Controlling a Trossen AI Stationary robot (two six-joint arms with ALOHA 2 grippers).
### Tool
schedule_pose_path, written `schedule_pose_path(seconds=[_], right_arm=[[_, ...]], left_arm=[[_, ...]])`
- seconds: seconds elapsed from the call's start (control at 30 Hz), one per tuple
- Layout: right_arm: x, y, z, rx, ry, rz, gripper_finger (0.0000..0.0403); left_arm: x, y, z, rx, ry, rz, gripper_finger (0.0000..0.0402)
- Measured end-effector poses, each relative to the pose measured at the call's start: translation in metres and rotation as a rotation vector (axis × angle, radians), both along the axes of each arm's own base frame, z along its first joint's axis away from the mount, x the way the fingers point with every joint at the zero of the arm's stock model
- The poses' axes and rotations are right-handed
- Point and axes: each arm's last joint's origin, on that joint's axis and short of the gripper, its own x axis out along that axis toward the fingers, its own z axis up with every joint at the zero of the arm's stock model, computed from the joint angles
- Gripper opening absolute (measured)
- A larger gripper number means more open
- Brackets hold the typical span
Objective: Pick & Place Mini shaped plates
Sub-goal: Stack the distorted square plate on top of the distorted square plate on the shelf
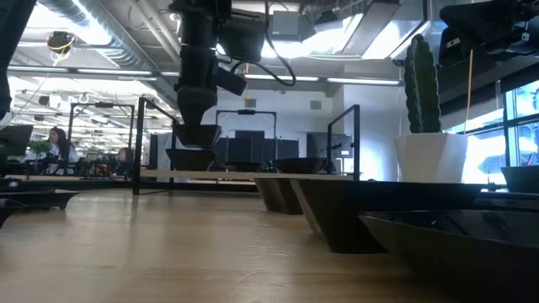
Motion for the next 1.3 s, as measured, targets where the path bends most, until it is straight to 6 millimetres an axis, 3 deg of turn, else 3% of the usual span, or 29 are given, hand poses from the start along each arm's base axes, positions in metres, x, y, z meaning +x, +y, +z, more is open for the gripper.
schedule_pose_path(seconds=[0.93,1.3], right_arm=[[0.0,0.0,0.0,0.0,0.0,0.0,0.001],[0.0,0.0,0.0,-0.001,0.0,0.0,0.001]], left_arm=[[-0.001,0.003,-0.001,-0.099,0.002,-0.021,0.0004],[-0.003,0.01,-0.001,-0.099,0.0,0.001,0.0025]])
